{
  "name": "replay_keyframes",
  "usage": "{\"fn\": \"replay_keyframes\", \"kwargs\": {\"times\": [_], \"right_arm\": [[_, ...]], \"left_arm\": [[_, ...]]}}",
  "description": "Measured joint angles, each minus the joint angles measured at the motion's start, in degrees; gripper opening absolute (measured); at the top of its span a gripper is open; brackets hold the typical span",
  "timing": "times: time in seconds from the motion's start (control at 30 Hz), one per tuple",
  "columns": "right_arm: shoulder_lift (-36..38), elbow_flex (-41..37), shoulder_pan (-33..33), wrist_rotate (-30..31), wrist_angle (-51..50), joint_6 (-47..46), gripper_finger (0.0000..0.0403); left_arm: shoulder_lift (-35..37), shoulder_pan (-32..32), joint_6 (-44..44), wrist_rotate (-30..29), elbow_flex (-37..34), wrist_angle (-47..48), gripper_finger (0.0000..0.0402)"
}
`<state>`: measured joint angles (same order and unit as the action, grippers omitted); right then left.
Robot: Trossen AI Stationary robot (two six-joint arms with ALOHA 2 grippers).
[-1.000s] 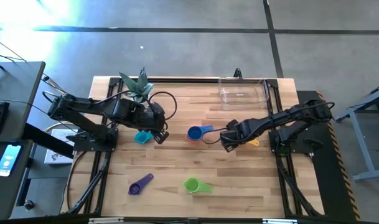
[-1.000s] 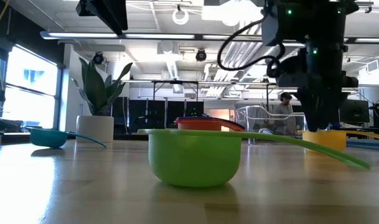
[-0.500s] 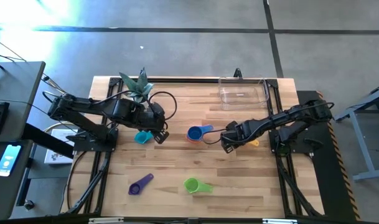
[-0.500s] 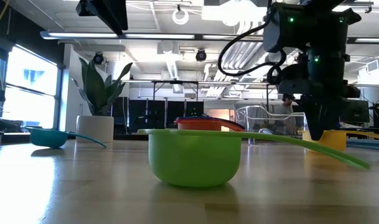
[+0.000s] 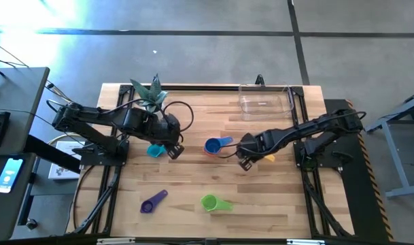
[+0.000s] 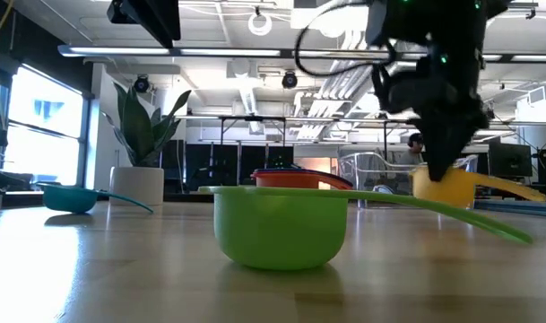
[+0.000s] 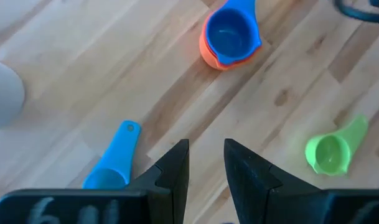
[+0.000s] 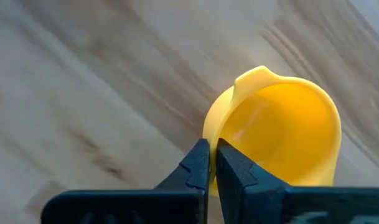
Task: Nest measuring cups in basket
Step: Stack the yellow measuring cup on top the dark blue measuring cup
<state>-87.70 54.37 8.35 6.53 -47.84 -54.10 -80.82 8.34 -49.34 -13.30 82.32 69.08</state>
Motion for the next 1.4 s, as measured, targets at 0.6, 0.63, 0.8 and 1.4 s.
{"fn": "replay_keyframes", "kwargs": {"times": [0.6,0.63,0.8,1.4], "right_arm": [[-3.16,21.30,-0.50,7.20,1.79,32.71,0.0001],[-4.01,22.48,-0.62,6.96,1.71,34.47,0.0001],[-9.18,28.78,-0.87,6.90,-0.23,39.10,0.0000],[-20.04,35.78,-0.82,5.23,-3.31,53.30,0.0000]], "left_arm": [[0.00,-0.07,-3.27,5.48,0.00,-0.08,0.0090],[0.00,-0.07,-3.54,5.48,0.00,-0.26,0.0090],[0.02,-0.07,-3.56,5.44,0.00,-0.93,0.0090],[0.04,-0.07,-3.01,5.24,0.00,-1.11,0.0090]]}}
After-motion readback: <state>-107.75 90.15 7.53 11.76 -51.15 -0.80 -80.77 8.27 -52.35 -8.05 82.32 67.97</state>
